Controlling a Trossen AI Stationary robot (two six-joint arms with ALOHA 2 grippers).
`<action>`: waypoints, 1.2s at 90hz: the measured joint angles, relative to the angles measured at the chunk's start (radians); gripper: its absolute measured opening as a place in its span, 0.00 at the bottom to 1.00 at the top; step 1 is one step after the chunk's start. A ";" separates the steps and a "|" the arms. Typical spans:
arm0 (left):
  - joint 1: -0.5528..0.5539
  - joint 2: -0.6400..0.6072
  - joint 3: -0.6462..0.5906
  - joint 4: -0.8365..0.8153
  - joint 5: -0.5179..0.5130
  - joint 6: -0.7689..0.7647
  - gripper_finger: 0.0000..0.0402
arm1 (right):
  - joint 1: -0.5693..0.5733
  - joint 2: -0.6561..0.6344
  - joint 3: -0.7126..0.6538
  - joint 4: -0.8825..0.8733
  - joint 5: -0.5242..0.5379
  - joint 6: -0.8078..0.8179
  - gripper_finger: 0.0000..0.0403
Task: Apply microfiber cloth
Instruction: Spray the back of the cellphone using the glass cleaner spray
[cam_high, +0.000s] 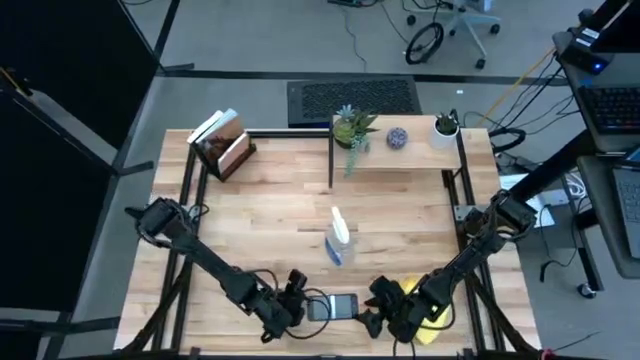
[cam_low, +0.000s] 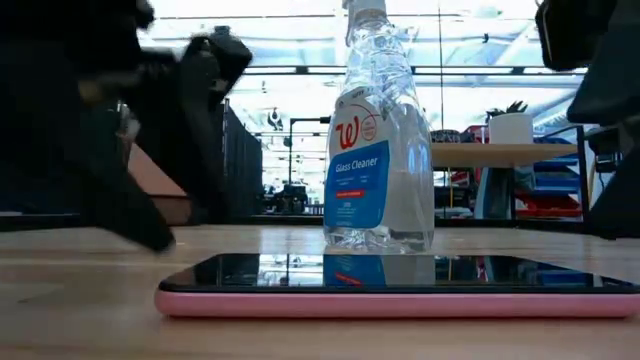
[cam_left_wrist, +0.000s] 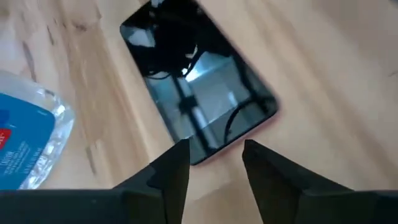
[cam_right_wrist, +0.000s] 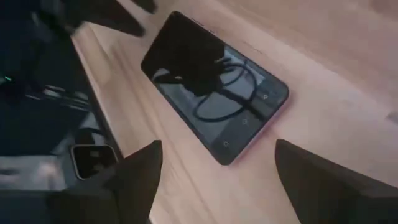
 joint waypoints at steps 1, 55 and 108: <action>0.000 0.004 0.000 0.001 -0.001 0.004 0.36 | -0.001 0.000 -0.002 0.001 0.000 0.005 0.71; 0.026 0.077 0.001 0.133 -0.037 0.005 0.36 | -0.032 0.097 -0.031 0.134 0.004 0.125 0.71; 0.040 0.107 0.002 0.214 -0.069 0.008 0.36 | -0.036 0.109 -0.032 0.281 0.043 -0.032 0.64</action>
